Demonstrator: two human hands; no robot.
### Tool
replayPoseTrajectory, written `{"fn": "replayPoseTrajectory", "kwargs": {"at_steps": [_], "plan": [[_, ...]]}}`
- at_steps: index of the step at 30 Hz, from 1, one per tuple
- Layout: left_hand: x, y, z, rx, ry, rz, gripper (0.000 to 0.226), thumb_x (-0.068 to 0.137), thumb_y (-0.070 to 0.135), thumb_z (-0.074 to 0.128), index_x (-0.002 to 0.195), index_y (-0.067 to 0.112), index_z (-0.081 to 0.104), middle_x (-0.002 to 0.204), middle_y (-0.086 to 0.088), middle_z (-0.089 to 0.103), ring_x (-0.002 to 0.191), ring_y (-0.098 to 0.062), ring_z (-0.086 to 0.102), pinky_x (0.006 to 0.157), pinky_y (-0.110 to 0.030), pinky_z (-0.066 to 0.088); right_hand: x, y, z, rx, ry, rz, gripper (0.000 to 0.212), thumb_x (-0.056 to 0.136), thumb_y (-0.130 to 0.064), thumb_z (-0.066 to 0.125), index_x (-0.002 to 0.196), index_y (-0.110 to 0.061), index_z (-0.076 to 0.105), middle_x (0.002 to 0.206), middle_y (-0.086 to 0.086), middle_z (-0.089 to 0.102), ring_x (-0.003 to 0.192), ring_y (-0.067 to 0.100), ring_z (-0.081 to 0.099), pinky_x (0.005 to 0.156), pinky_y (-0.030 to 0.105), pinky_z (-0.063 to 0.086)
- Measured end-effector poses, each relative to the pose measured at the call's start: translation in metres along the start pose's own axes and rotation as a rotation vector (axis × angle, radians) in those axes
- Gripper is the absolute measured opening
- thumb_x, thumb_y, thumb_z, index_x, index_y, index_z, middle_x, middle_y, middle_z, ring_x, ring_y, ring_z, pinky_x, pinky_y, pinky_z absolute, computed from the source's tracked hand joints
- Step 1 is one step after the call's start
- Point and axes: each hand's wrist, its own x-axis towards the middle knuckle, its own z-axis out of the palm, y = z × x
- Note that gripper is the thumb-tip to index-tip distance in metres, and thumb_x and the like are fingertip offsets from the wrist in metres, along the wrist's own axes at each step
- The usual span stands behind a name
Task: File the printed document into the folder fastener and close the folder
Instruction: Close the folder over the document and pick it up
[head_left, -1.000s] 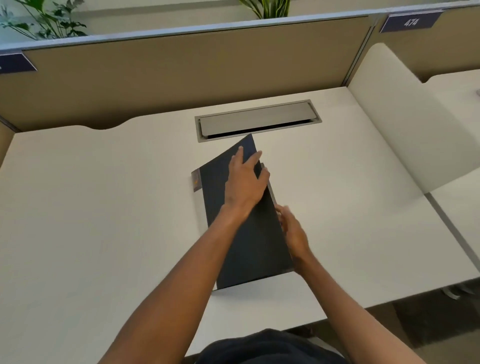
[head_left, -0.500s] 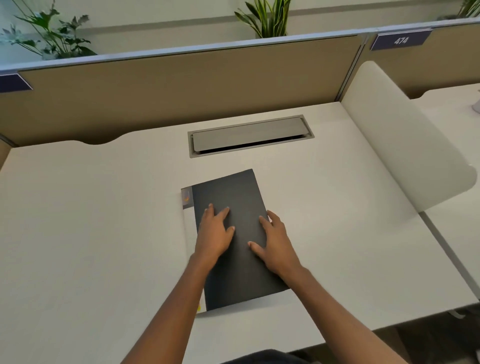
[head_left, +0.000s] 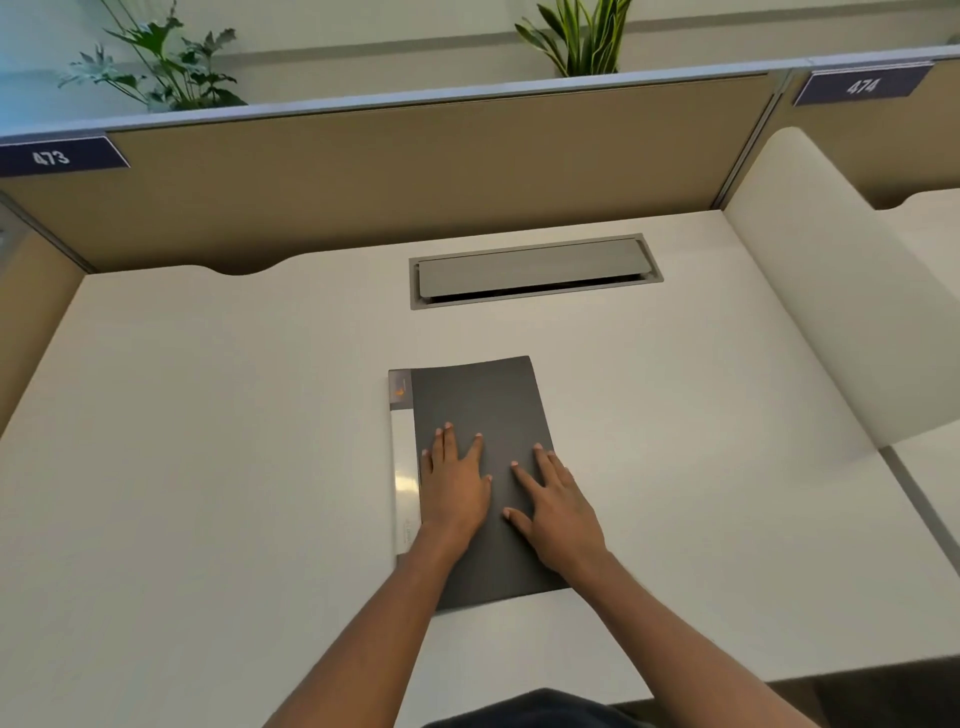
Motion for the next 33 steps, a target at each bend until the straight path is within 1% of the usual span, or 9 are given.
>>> {"fn": "replayPoseTrajectory", "kwargs": {"at_steps": [5, 9, 12, 16, 18, 24, 27, 30, 33], "plan": [[-0.006, -0.005, -0.004, -0.045, 0.049, -0.027, 0.066, 0.105, 0.039, 0.048, 0.165, 0.027, 0.022, 0.175, -0.013, 0.005, 0.163, -0.027, 0.000, 0.132, -0.050, 0.005, 0.002, -0.002, 0.008, -0.033, -0.032, 0.016, 0.076, 0.097, -0.057, 0.052, 0.160, -0.038, 0.016, 0.172, -0.002, 0.001, 0.159, 0.018, 0.000, 0.123, 0.034, 0.028], [-0.018, -0.023, -0.014, -0.122, 0.153, -0.209, 0.072, 0.104, 0.039, 0.052, 0.166, 0.020, 0.020, 0.173, -0.019, 0.007, 0.162, -0.032, 0.003, 0.131, -0.051, 0.011, 0.003, -0.005, 0.006, -0.028, -0.044, 0.030, 0.076, 0.097, -0.054, 0.054, 0.160, -0.039, 0.015, 0.172, -0.002, -0.001, 0.159, 0.019, -0.002, 0.122, 0.035, 0.032], [-0.024, -0.036, -0.019, -0.199, 0.118, -0.326, 0.075, 0.105, 0.039, 0.051, 0.167, 0.016, 0.014, 0.172, -0.025, 0.007, 0.161, -0.037, 0.008, 0.130, -0.049, 0.016, 0.001, -0.006, 0.006, -0.023, -0.052, 0.031, 0.075, 0.099, -0.053, 0.053, 0.161, -0.039, 0.014, 0.172, -0.003, -0.002, 0.159, 0.019, -0.003, 0.123, 0.035, 0.031], [-0.024, -0.044, -0.024, -0.198, 0.120, -0.381, 0.074, 0.103, 0.039, 0.055, 0.163, 0.013, 0.021, 0.155, -0.019, 0.047, 0.143, -0.037, 0.045, 0.118, -0.049, 0.038, 0.000, -0.006, 0.005, 0.000, -0.062, 0.030, 0.074, 0.100, -0.051, 0.052, 0.161, -0.038, 0.014, 0.172, -0.002, -0.003, 0.159, 0.019, -0.005, 0.125, 0.036, 0.027], [-0.021, -0.043, -0.025, -0.217, 0.171, -0.384, 0.071, 0.102, 0.037, 0.058, 0.161, 0.013, 0.026, 0.141, -0.015, 0.061, 0.131, -0.036, 0.055, 0.110, -0.049, 0.041, 0.000, -0.007, 0.005, 0.009, -0.068, 0.030, 0.074, 0.100, -0.049, 0.053, 0.161, -0.037, 0.014, 0.172, -0.002, -0.004, 0.159, 0.020, -0.006, 0.127, 0.036, 0.023], [-0.011, -0.043, -0.032, -0.675, 0.239, -0.584, 0.066, 0.096, 0.021, 0.073, 0.153, 0.005, 0.042, 0.142, -0.020, 0.059, 0.132, -0.042, 0.057, 0.111, -0.051, 0.047, -0.002, -0.003, 0.005, 0.066, -0.044, 0.029, 0.074, 0.098, -0.048, 0.058, 0.160, -0.039, 0.020, 0.172, -0.005, 0.000, 0.159, 0.017, -0.002, 0.124, 0.034, 0.028], [-0.014, -0.050, -0.032, -0.939, 0.295, -0.509, 0.041, 0.092, 0.018, 0.077, 0.129, 0.006, 0.064, 0.127, -0.014, 0.069, 0.113, -0.036, 0.069, 0.098, -0.050, 0.059, -0.003, 0.002, 0.006, 0.119, -0.025, 0.015, 0.074, 0.094, -0.048, 0.064, 0.158, -0.039, 0.028, 0.171, -0.003, 0.007, 0.159, 0.017, 0.005, 0.125, 0.033, 0.026], [-0.018, -0.062, -0.032, -1.079, 0.275, -0.453, 0.040, 0.096, 0.020, 0.074, 0.133, 0.014, 0.061, 0.128, -0.007, 0.069, 0.106, -0.028, 0.068, 0.098, -0.048, 0.059, -0.001, 0.006, 0.001, 0.264, 0.028, 0.056, 0.076, 0.087, -0.048, 0.073, 0.154, -0.039, 0.037, 0.169, -0.001, 0.016, 0.155, 0.019, 0.019, 0.123, 0.036, 0.030], [-0.020, -0.074, -0.030, -1.268, 0.229, -0.436, 0.037, 0.097, 0.017, 0.072, 0.132, 0.019, 0.061, 0.126, -0.007, 0.072, 0.105, -0.030, 0.072, 0.096, -0.053, 0.060, 0.004, 0.009, -0.007, 0.472, 0.136, 0.189, 0.091, 0.080, -0.049, 0.080, 0.155, -0.035, 0.031, 0.165, -0.001, 0.020, 0.152, 0.019, 0.023, 0.121, 0.040, 0.033]]}}
